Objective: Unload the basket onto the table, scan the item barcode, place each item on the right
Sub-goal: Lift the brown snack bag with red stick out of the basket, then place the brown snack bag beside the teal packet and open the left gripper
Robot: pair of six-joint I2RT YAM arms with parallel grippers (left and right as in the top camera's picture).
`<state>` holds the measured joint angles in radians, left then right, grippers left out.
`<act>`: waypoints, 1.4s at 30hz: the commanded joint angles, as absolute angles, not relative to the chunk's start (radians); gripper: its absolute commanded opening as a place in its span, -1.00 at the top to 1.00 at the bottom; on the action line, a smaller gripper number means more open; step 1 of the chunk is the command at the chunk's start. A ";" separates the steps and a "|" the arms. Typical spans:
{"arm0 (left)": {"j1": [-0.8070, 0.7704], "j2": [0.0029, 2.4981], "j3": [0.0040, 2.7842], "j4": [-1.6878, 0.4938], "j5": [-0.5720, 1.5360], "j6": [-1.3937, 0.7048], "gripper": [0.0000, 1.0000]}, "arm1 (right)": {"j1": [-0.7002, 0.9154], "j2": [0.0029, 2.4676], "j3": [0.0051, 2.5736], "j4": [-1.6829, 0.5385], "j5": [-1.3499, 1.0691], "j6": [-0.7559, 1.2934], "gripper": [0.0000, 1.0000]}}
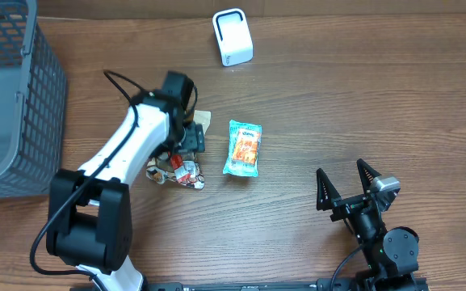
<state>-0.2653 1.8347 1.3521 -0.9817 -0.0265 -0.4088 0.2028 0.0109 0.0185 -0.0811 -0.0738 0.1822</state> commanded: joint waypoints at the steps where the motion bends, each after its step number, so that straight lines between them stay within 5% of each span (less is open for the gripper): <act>1: -0.246 1.829 1.476 -1.035 -0.015 -0.386 -0.85 | 0.201 0.003 0.008 -0.077 -0.072 0.174 -1.00; 4: -0.228 1.829 1.557 -1.090 -0.021 -0.374 -1.00 | 0.201 0.003 0.008 -0.077 -0.072 0.174 -1.00; 22: 0.011 1.829 1.623 -1.180 -0.062 -0.374 -0.99 | 0.201 0.003 0.008 -0.077 -0.072 0.174 -1.00; 42: 0.019 1.829 1.623 -1.174 -0.062 -0.374 -0.99 | 0.201 0.003 0.008 -0.077 -0.072 0.174 -1.00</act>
